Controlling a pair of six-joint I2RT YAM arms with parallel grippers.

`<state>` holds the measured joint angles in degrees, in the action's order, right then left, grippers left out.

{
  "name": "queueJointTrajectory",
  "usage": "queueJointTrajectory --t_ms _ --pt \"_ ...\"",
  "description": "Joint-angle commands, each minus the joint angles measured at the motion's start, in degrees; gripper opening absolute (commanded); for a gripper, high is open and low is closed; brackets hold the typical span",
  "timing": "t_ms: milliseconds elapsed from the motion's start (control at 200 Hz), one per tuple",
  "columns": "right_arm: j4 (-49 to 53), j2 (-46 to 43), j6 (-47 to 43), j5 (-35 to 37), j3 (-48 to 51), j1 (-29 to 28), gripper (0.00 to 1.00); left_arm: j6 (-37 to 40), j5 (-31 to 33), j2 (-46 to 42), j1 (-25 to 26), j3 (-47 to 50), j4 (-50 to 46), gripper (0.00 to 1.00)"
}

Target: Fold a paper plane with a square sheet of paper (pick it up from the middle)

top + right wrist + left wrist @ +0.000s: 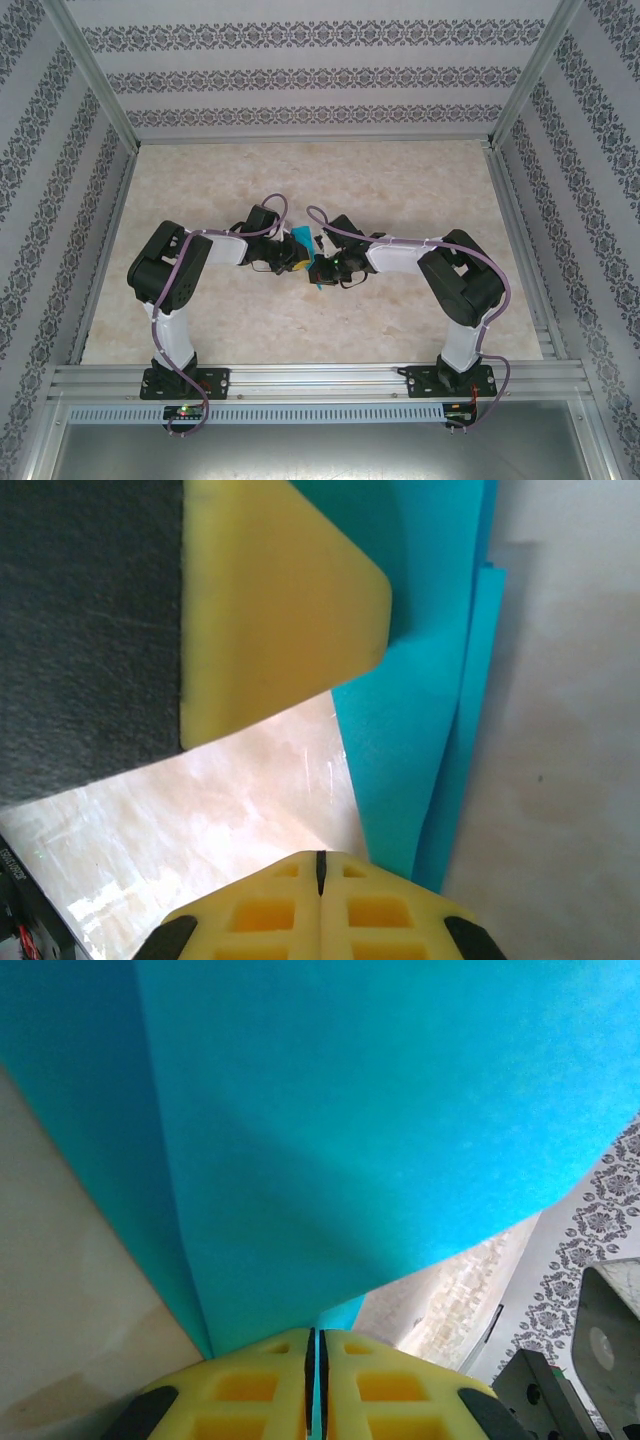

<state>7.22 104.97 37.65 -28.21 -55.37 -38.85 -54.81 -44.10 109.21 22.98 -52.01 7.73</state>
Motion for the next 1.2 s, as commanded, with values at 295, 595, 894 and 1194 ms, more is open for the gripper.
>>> queueJointTrajectory --t_ms 295,595,894,1194 --pt "1.6 1.0 1.1 1.4 2.7 1.2 0.0 0.8 5.3 2.7 0.4 0.2 -9.4 0.14" --pt "-1.4 -0.6 2.3 -2.7 -0.4 2.2 0.0 1.6 4.8 2.6 0.4 -0.1 -9.8 0.14" --pt "-0.5 3.2 2.4 -2.4 -0.2 1.7 0.0 1.3 5.7 2.7 0.3 0.0 -10.8 0.13" --pt "-1.6 -2.4 2.8 -4.7 8.5 1.2 0.0 1.5 9.5 2.7 0.3 0.0 -13.9 0.08"
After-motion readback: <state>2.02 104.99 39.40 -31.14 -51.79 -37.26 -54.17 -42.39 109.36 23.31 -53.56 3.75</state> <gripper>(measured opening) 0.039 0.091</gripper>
